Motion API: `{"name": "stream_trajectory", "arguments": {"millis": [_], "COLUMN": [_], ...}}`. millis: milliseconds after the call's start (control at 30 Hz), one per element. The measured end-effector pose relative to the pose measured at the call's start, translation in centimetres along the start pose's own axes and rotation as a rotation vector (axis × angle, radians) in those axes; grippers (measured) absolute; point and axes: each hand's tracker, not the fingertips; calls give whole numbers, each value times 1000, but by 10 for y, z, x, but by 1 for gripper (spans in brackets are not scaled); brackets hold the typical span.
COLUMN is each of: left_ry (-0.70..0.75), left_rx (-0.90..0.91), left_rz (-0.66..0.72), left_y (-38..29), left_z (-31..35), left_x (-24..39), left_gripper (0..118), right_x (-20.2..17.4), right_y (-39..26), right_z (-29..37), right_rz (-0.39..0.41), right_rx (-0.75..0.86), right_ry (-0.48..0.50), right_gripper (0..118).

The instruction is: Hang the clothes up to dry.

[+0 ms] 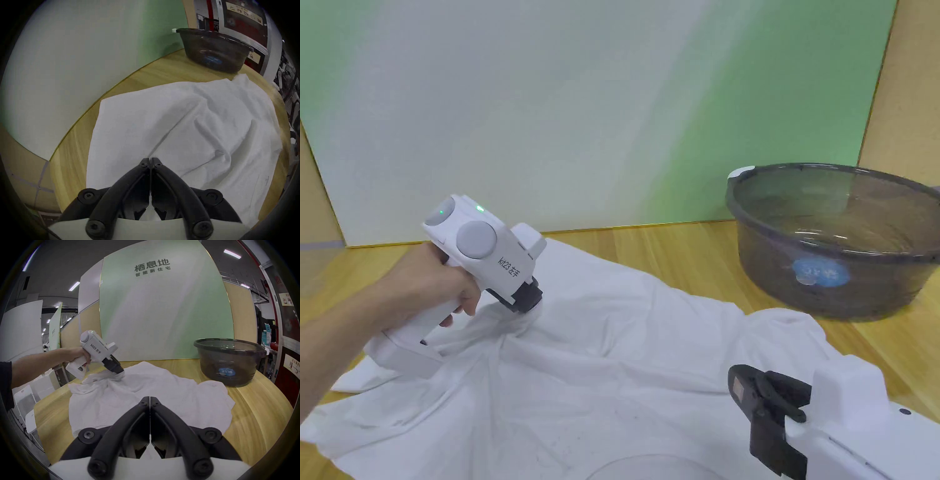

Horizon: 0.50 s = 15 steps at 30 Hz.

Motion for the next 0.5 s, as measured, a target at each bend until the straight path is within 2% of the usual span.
{"name": "stream_trajectory", "arguments": {"millis": [200,233,267,300,333,367,400,500], "left_ry": [23,37,49,62,65,84,96,258], "left_rx": [25,34,50,64,66,112,174,388], "left_rz": [-10,-10,1,43,104,153,180,261], "left_y": [-7,-12,-16,-20,-28,-38,-47,-66], "left_z": [3,6,8,10,15,22,32,89], "left_x": [0,0,-2,-6,-11,-14,-15,30], "left_gripper": [0,10,34,66,107,118,112,111], "right_x": [0,-1,-2,-2,-3,-4,-5,-10], "right_y": [0,1,1,2,3,4,6,14], "right_z": [7,8,10,12,15,18,22,36], "right_rz": [4,5,7,7,4,3,5,43], "right_rx": [1,4,10,15,19,23,26,41], "right_ry": [-3,-6,-11,-17,-19,-17,-14,-13], "right_gripper": [0,0,0,0,0,0,0,0]}}
